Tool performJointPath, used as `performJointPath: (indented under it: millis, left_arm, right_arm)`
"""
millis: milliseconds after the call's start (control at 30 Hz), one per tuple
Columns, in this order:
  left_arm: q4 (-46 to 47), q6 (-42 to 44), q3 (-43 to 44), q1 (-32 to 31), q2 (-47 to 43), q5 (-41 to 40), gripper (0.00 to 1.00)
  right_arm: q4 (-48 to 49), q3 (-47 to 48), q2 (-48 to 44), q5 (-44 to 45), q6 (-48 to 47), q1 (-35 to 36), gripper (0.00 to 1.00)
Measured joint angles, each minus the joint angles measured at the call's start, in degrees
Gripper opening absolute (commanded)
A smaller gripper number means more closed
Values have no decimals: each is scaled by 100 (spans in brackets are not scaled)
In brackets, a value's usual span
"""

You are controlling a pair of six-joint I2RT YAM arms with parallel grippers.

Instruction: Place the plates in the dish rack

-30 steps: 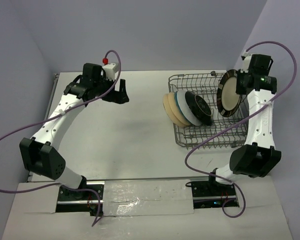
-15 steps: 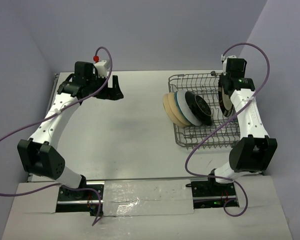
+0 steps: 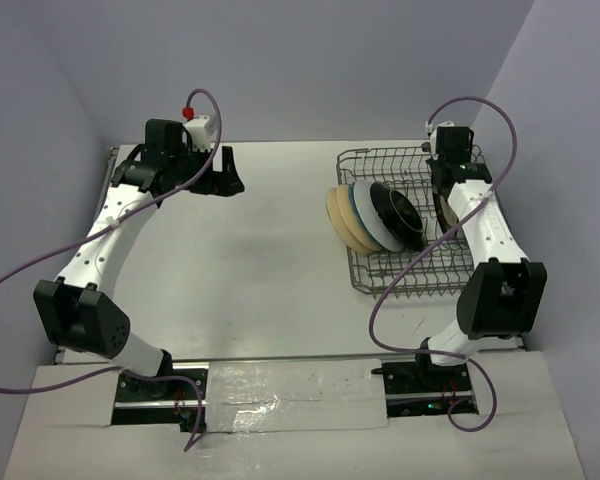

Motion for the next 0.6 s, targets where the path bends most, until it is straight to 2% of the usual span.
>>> performJointPath:
  millis: [167,267,367,400,433,467,533,600]
  left_arm:
    - [0,7,13,31,4,-31,99]
    - [0,7,28,44,7,-42,99]
    - [2,7,28,70,7,-46,99]
    - [4,11,28,83,7,-46,99]
    - [4,11,28,94,7,-48,99]
    - [7,13,28,105,7,-50,99]
    - [7,15,28,127,7,-52,99]
    - [13,22,26,149,7,-50,99]
  right_arm:
    - [339,-459,55,256,-160,313,0]
    - [573,-719,153,586,-313,564,8]
    - [713,-750,269,850,-398,754,21]
    - [726,-750,293,907,-385,804,35]
    - [710,-750,299,929,-356,848,41]
    - [710,-741,304,905,-308,901,54]
    - [570,-654,310,782,-173,1003,66]
    - [389,-540,339,649,-42,1095,70]
